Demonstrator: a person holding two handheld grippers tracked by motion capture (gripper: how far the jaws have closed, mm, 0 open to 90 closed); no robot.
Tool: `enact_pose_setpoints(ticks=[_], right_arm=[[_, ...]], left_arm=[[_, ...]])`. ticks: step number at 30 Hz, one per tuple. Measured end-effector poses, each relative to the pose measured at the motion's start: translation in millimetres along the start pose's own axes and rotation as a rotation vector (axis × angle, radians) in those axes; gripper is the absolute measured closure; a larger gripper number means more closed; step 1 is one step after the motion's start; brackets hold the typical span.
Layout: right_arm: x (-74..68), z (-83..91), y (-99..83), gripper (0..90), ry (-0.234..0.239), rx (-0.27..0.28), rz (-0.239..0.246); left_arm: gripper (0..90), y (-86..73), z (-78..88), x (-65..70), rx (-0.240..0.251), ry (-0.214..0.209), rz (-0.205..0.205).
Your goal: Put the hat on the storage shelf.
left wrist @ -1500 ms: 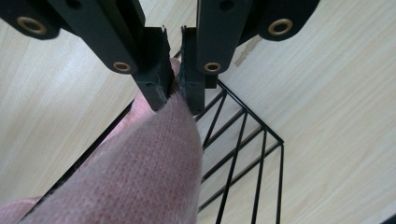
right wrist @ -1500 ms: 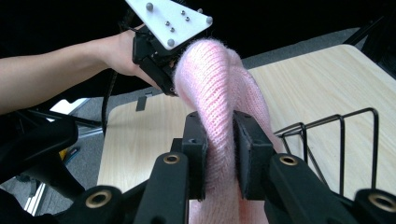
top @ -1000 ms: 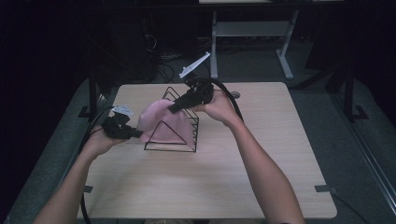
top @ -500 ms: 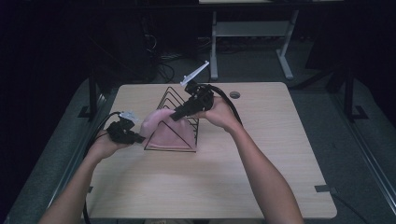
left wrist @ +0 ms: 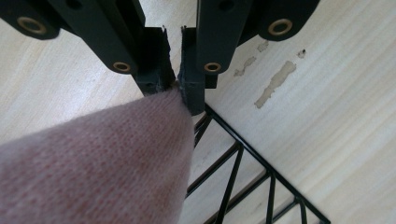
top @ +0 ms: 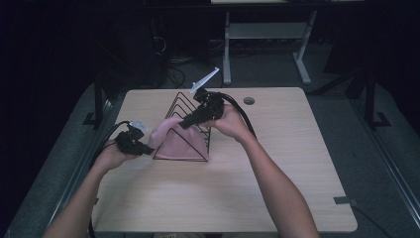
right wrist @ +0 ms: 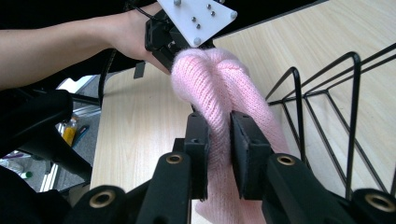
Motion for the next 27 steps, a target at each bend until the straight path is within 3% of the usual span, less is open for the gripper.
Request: enact_pose_setpoints(ticks=[7, 13, 21, 27], right_arm=[[-1.1, -5.5, -3.5, 77.4, 0.012, 0.0, 0.012], [-4.3, -3.0, -5.7, 70.6, 0.016, 0.014, -0.002], [-4.2, 16.2, -11.3, 60.7, -0.004, 0.068, -0.003], [0.8, 34.7, -23.5, 53.5, -0.034, 0.089, -0.036]], left_arm=[[83.5, -3.6, -1.4, -1.0, 0.002, -0.008, 0.009], [80.3, -2.6, 1.3, 1.3, 0.007, -0.008, 0.006], [76.3, -2.2, 9.2, 2.5, 0.023, -0.014, 0.008], [71.0, -0.5, 11.7, 3.7, 0.033, -0.018, 0.009]])
Point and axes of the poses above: each handheld gripper's, and its own axes: z roughly backward along the jaws, y roughly out of its top, x roughly to its right, the point moved 8 cm from there along -z, roughly forward along the jaws, and after that the axes turned 5 degrees about z, right-handed, at the moved point
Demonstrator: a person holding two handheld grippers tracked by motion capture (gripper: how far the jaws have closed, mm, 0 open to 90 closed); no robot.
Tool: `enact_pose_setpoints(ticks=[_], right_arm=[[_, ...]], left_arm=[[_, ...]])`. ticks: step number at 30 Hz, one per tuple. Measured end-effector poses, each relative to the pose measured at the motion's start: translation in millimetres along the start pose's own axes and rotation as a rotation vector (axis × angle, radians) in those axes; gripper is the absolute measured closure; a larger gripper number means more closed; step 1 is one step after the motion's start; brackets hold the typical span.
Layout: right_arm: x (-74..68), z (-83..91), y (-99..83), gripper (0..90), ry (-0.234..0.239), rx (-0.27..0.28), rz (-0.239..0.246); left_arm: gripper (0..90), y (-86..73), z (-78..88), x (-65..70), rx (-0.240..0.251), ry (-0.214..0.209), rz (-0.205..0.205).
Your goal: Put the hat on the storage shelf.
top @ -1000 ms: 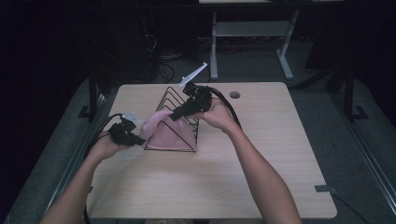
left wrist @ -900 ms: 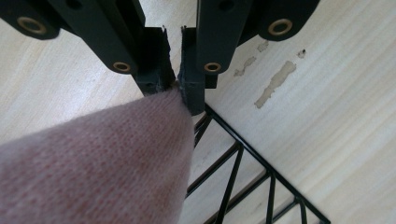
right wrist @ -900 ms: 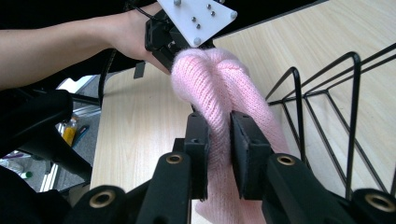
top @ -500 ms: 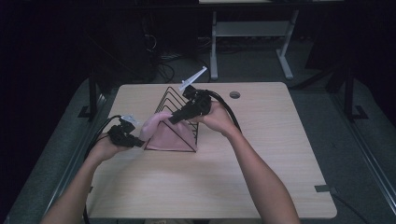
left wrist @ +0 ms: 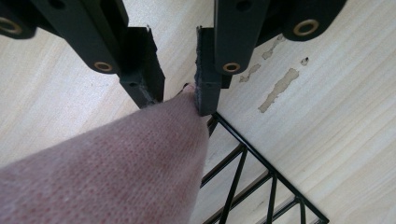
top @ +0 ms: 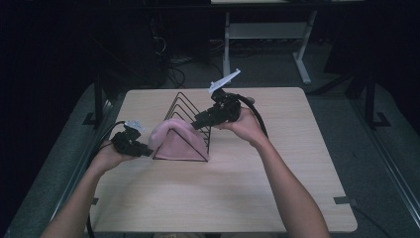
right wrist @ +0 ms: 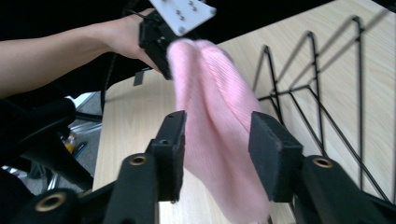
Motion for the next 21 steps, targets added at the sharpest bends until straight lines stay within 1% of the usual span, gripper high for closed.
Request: enact_pose_setpoints(ticks=[1, 4, 5, 8, 10, 12, 13, 14, 15, 17, 18, 19, 20, 21], right_arm=[[0.0, 0.0, 0.0, 53.5, 0.0, 0.0, 0.0], [4.1, 9.8, -9.1, 50.1, -0.023, 0.009, -0.04], [6.8, 12.1, -12.0, 49.7, -0.035, 0.008, -0.042], [9.4, 15.7, -16.3, 48.1, -0.044, 0.009, -0.047], [10.9, 20.0, -20.6, 46.0, -0.057, 0.003, -0.068], [12.7, 24.6, -24.8, 44.1, -0.068, 0.004, -0.077], [13.2, 26.8, -26.7, 43.3, -0.074, 0.005, -0.084], [13.8, 28.6, -28.5, 43.1, -0.08, 0.005, -0.084], [14.8, 33.4, -33.3, 42.5, -0.092, 0.005, -0.094], [15.8, 35.8, -35.9, 41.8, -0.099, 0.005, -0.094], [17.5, 40.5, -40.9, 40.0, -0.114, 0.007, -0.096], [17.5, 43.1, -43.6, 39.5, -0.118, 0.003, -0.106], [17.5, 43.1, -43.6, 39.5, -0.118, 0.003, -0.106], [19.1, 48.2, -48.2, 38.6, -0.134, 0.006, -0.114]], left_arm=[[71.0, 0.0, 0.5, -0.2, 0.001, 0.001, -0.004], [69.0, -0.9, 2.2, 1.1, 0.004, -0.001, -0.002], [68.4, -2.0, 3.6, 1.9, 0.003, 0.0, -0.004], [67.4, -2.6, 4.6, 3.1, 0.012, 0.0, 0.0], [65.7, -4.3, 6.2, 3.4, 0.006, -0.004, -0.006], [63.8, -5.5, 8.1, 4.5, 0.014, -0.003, 0.002], [63.0, -6.1, 9.4, 4.1, 0.014, -0.003, -0.006], [62.7, -6.6, 10.6, 5.1, 0.021, -0.007, 0.006], [61.1, -7.7, 13.1, 4.7, 0.027, -0.005, 0.004], [60.6, -8.2, 13.9, 5.0, 0.033, -0.004, 0.008], [59.6, -9.3, 15.4, 5.2, 0.039, -0.004, 0.011], [58.8, -10.1, 16.1, 5.1, 0.033, -0.003, 0.007], [58.0, -10.1, 16.1, 5.1, 0.033, -0.003, 0.007], [57.4, -10.4, 16.9, 5.3, 0.035, 0.001, 0.004]])
Point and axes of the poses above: each handheld gripper's, and its own axes: z roughly backward along the jaws, y roughly out of its top, x roughly to its right, the point moved 8 cm from there along -z, roughly forward along the jaws, and after that the axes turned 5 degrees about z, right-handed, at the moved point
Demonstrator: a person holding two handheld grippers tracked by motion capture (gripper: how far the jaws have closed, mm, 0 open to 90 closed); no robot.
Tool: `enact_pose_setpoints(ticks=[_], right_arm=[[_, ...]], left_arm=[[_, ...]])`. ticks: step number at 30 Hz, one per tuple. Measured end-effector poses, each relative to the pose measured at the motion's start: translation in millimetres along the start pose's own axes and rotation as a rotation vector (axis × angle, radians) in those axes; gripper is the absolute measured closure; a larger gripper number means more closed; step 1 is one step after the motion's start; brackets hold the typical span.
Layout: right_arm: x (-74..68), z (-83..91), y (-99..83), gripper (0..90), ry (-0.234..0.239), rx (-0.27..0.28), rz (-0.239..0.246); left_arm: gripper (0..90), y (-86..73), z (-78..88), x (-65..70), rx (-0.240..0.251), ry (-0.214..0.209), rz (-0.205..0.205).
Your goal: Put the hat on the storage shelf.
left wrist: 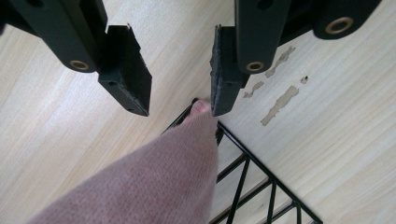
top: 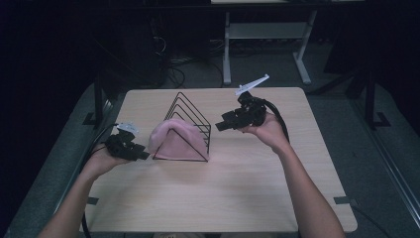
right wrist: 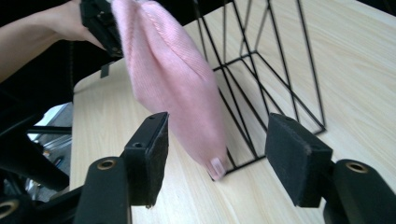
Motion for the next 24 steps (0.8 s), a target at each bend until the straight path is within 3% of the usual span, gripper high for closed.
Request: enact_pose_setpoints(ticks=[11, 17, 24], right_arm=[[8.4, 21.7, -25.6, 32.9, -0.063, -0.011, -0.043], [11.5, 34.1, -42.6, 30.5, -0.096, -0.016, -0.063], [13.6, 46.8, -61.2, 28.9, -0.123, -0.011, -0.081]], left_arm=[[45.6, -3.3, 4.4, 5.1, 0.022, 0.003, 0.011], [38.9, -4.7, 7.0, 6.4, 0.041, -0.011, 0.046], [31.1, -8.6, 5.2, 10.0, 0.036, -0.021, 0.041]])
Point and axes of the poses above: each handheld gripper's, and its own axes: z roughly backward along the jaws, y roughly out of its top, x roughly to its right, the point moved 8 cm from there along -z, roughly forward along the jaws, and after that the axes turned 5 degrees about z, right-handed, at the moved point
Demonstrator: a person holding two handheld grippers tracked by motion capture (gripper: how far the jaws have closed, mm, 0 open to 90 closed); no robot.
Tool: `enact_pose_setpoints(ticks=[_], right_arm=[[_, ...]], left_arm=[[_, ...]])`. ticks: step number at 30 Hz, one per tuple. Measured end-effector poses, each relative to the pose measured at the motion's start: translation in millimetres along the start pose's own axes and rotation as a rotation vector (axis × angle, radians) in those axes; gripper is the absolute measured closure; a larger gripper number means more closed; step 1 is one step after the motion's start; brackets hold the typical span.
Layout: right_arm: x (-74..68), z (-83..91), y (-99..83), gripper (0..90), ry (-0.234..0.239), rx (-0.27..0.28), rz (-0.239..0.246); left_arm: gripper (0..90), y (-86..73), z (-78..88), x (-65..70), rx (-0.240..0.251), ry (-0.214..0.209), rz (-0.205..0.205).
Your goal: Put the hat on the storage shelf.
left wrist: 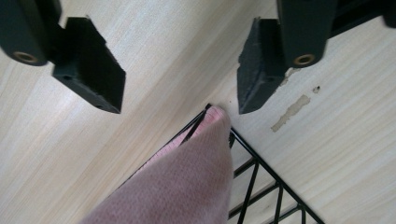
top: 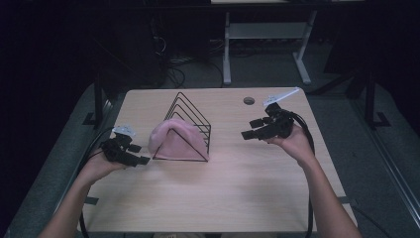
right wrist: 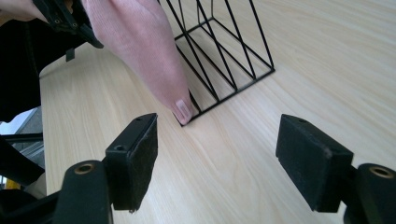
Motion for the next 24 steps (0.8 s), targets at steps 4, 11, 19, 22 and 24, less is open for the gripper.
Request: enact_pose_setpoints(ticks=[4, 11, 19, 22, 24], right_arm=[[2.1, 6.9, -12.5, 28.1, -0.013, -0.001, -0.021], [6.5, 17.2, -37.6, 27.2, -0.039, -0.005, -0.056], [6.9, 22.6, -68.2, 27.2, -0.061, -0.011, -0.09], [5.9, 24.2, -77.3, 27.1, -0.067, -0.014, -0.102], [3.6, 26.5, -86.2, 26.7, -0.062, -0.005, -0.111]], left_arm=[[27.4, -2.9, -0.2, 1.6, -0.003, 0.004, 0.005], [25.3, -5.4, 0.4, 4.1, 0.006, 0.006, 0.008], [25.4, -10.7, -0.9, 8.2, 0.025, 0.019, 0.004], [25.4, -11.4, -1.2, 10.2, 0.028, 0.022, -0.001], [25.4, -12.4, -2.4, 12.4, 0.031, 0.034, 0.001]])
Point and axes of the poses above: each handheld gripper's, and its own axes: z roughly backward along the jaws, y roughly out of its top, x roughly to its right, the point moved 8 cm from there along -z, roughly forward along the jaws, and after that the axes turned 5 degrees about z, right-handed, at the moved point
